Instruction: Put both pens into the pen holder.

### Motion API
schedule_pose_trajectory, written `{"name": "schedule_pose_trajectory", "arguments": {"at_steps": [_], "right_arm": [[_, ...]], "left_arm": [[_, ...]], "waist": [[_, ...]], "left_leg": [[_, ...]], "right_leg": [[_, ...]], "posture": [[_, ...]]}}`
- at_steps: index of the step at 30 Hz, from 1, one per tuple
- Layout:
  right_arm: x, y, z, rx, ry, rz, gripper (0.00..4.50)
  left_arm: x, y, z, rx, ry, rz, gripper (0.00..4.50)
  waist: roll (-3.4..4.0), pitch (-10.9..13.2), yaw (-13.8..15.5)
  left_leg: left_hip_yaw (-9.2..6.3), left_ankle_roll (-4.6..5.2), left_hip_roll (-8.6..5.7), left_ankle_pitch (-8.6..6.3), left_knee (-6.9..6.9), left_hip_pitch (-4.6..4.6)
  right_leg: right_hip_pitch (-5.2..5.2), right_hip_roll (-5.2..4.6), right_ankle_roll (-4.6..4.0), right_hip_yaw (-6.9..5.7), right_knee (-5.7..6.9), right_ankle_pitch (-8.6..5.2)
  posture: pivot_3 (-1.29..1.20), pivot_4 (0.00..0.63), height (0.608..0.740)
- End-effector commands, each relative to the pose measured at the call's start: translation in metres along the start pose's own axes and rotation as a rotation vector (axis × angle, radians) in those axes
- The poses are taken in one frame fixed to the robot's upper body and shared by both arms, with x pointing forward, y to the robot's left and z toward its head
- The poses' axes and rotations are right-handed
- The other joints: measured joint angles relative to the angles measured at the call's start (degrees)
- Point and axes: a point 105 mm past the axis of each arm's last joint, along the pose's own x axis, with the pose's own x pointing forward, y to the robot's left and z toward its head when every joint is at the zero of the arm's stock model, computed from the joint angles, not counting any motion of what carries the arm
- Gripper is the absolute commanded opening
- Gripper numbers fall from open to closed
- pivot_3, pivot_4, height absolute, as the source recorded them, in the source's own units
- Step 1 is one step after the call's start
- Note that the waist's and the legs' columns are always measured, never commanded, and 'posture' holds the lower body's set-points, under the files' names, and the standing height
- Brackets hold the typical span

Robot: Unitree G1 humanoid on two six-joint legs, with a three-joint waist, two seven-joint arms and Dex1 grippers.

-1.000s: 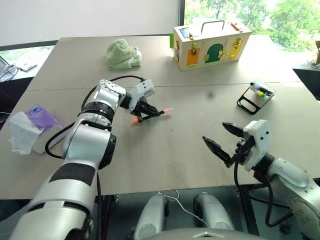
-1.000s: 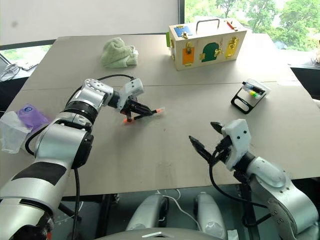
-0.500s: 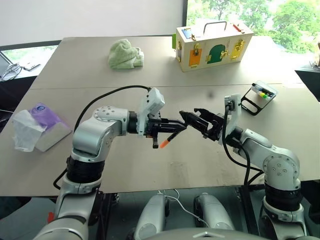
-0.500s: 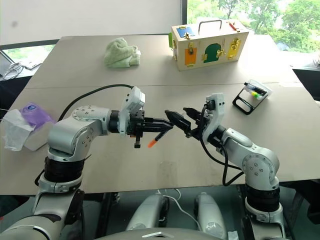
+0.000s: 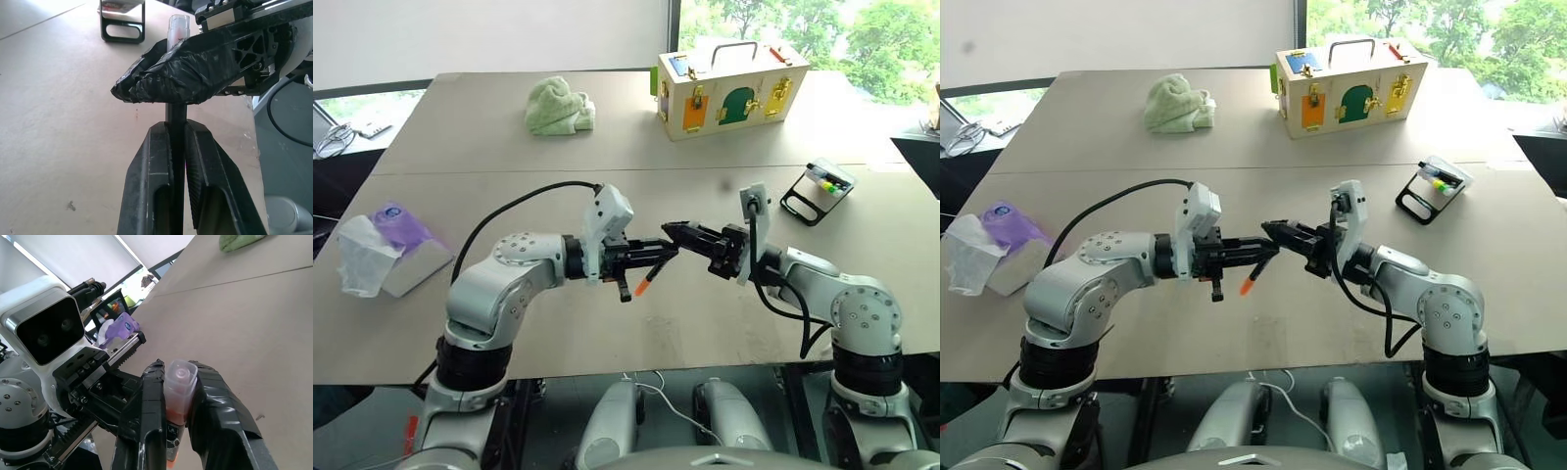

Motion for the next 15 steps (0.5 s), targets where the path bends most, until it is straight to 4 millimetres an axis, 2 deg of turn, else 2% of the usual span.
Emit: {"name": "schedule_pose_trajectory", "arguments": {"at_steps": [1, 3, 6, 11, 13, 15], "right_arm": [[-0.015, -0.003, 0.024, -0.087, -0.083, -0.048, 0.12], [-0.035, -0.010, 0.054, -0.253, -0.143, -0.142, 0.12], [-0.061, -0.011, 0.093, -0.484, -0.192, -0.256, 0.12], [-0.094, -0.004, 0.150, -0.891, -0.183, -0.483, 0.12], [-0.102, -0.006, 0.159, -0.957, -0.183, -0.544, 0.12], [-0.103, -0.009, 0.158, -1.007, -0.158, -0.566, 0.12]], "left_arm": [[-0.011, 0.000, 0.016, 0.009, -0.069, 0.035, 2.07], [-0.018, -0.001, 0.019, -0.005, -0.086, 0.065, 3.04], [-0.022, -0.004, 0.019, 0.029, -0.082, 0.092, 3.08], [-0.003, 0.000, 0.027, 0.145, -0.182, 0.166, 3.08], [0.006, -0.007, 0.027, 0.171, -0.199, 0.127, 3.08], [0.013, -0.012, 0.028, 0.173, -0.215, 0.094, 3.08]], "waist": [[0.00, 0.0, 0.0], [0.02, 0.0, 0.0], [0.16, 0.1, 0.0], [0.17, 0.1, 0.2], [0.16, 0.1, 0.2], [0.17, 0.1, 0.2]], "left_leg": [[0.00, 0.00, 0.00, 0.00, 0.00, 0.01], [-0.01, 0.00, 0.00, 0.00, 0.00, 0.01], [0.04, 0.00, -0.07, 0.00, 0.02, -0.03], [0.08, 0.00, -0.03, 0.00, -0.02, 0.00], [0.06, 0.00, -0.01, 0.00, -0.02, -0.01], [0.12, 0.01, 0.00, 0.00, -0.02, -0.01]], "right_leg": [[0.00, 0.00, 0.00, -0.01, 0.00, 0.00], [0.01, 0.01, 0.00, -0.01, 0.00, 0.00], [-0.01, -0.04, 0.02, -0.03, -0.03, 0.00], [0.02, -0.02, 0.02, 0.00, -0.07, -0.01], [0.04, -0.02, 0.01, 0.08, -0.09, 0.00], [0.04, -0.04, 0.02, 0.15, -0.09, 0.00]], "posture": [[0.00, 0.150, 0.740], [0.00, 0.150, 0.740], [0.00, 0.150, 0.740], [0.00, 0.150, 0.740], [0.00, 0.150, 0.740], [0.00, 0.150, 0.740]]}}
